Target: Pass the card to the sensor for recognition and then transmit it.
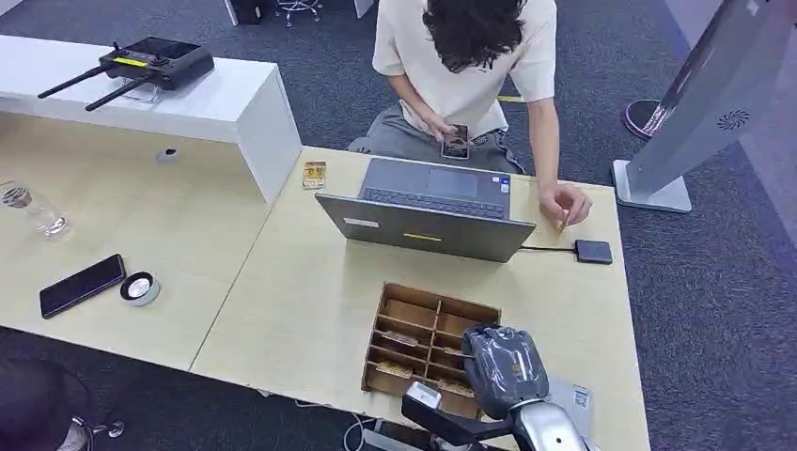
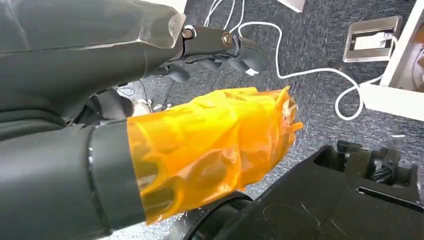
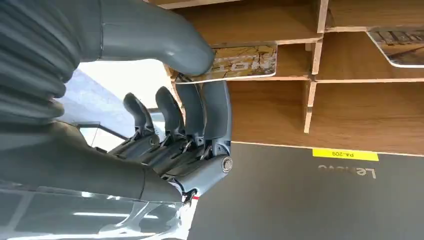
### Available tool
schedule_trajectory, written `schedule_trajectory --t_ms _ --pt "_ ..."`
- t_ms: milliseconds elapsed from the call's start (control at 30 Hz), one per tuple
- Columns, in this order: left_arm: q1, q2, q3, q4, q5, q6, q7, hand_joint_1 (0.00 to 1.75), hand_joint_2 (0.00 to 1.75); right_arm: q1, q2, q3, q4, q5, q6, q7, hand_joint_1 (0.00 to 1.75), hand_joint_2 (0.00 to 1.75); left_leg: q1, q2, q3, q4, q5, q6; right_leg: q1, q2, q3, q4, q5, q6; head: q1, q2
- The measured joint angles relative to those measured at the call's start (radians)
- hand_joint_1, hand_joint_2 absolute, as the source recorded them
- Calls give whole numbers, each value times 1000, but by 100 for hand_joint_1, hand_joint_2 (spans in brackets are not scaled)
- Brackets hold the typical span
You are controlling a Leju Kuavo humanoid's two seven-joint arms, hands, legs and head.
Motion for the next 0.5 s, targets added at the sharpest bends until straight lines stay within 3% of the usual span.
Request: schedule_trajectory --t_ms 500 --pt "0 0 -4 1 -2 0 -3 0 0 3 0 -14 -4 -11 -8 7 145 175 0 0 0 0 0 0 0 0 0 0 0 0 0 0"
